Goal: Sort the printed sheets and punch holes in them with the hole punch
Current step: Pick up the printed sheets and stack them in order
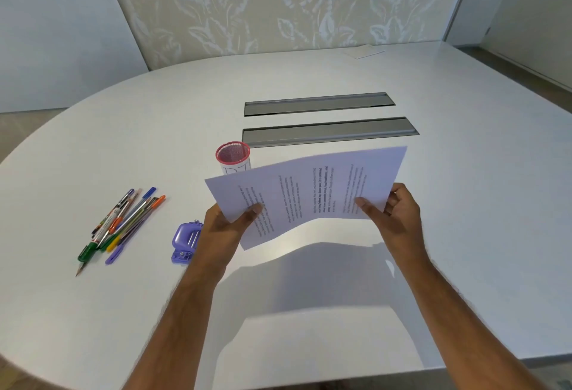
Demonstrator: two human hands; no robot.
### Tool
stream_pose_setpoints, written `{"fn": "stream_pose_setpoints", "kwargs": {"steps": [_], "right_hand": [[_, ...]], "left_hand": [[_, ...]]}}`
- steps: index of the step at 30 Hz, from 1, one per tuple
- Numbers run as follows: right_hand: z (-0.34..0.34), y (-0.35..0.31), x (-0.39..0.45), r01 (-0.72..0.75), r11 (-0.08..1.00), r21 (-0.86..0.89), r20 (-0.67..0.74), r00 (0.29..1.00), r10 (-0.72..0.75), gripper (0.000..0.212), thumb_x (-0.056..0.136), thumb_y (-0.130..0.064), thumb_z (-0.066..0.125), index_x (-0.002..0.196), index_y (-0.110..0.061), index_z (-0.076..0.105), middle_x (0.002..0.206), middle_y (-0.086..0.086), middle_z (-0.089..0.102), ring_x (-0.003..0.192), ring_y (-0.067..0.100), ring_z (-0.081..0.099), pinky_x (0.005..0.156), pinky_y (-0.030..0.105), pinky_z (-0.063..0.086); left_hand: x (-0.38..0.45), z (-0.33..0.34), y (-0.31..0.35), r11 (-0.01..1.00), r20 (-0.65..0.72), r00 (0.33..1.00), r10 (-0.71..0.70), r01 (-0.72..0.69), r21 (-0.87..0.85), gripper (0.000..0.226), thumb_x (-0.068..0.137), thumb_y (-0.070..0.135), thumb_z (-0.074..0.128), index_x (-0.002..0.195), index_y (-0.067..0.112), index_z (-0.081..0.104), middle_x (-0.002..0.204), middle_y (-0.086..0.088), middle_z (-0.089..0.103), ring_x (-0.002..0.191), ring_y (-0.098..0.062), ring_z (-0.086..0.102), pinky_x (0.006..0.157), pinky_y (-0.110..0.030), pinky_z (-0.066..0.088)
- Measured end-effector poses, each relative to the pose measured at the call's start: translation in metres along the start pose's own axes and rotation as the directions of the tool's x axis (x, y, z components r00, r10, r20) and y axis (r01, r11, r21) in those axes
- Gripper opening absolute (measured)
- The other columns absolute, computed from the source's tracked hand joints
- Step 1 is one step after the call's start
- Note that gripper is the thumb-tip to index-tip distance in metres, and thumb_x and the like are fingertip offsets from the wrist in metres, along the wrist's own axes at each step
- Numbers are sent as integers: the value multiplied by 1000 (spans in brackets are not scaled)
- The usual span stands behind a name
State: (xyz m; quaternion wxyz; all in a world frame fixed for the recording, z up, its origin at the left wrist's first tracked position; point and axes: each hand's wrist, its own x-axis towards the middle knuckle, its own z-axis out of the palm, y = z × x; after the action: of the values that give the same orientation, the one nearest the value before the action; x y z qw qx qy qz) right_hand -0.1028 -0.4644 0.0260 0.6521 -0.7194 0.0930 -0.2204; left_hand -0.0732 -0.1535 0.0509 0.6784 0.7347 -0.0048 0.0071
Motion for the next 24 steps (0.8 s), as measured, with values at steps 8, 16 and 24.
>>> {"fn": "stream_pose_setpoints", "kwargs": {"steps": [8, 16, 24], "right_hand": [[-6, -9, 6, 15, 979, 205, -82, 997, 2, 47, 71, -28, 97, 104, -24, 64, 106, -2, 82, 94, 17, 79, 77, 22, 62], [30, -9, 1, -129, 719, 683, 53, 990, 127, 63, 79, -4, 87, 130, -13, 52, 120, 15, 77, 112, 28, 74, 89, 36, 59], [42, -8, -2, -129, 749, 650, 96, 992, 88, 56, 83, -11, 87, 134, -17, 67, 137, 14, 70, 121, 28, 71, 92, 34, 60]], "left_hand": [[4, -2, 5, 976, 16, 998, 64, -59, -211, 43, 83, 29, 78, 124, 36, 66, 119, -2, 77, 107, -31, 73, 99, -58, 57], [4, 10, 5, 943, 58, 994, 91, -67, -327, 39, 87, 21, 75, 117, 46, 71, 120, -1, 76, 107, -25, 73, 94, -48, 60], [2, 8, -7, 940, 62, 996, 59, -34, -341, 36, 87, 24, 79, 119, 39, 72, 122, -3, 77, 111, -24, 73, 95, -46, 59]]}}
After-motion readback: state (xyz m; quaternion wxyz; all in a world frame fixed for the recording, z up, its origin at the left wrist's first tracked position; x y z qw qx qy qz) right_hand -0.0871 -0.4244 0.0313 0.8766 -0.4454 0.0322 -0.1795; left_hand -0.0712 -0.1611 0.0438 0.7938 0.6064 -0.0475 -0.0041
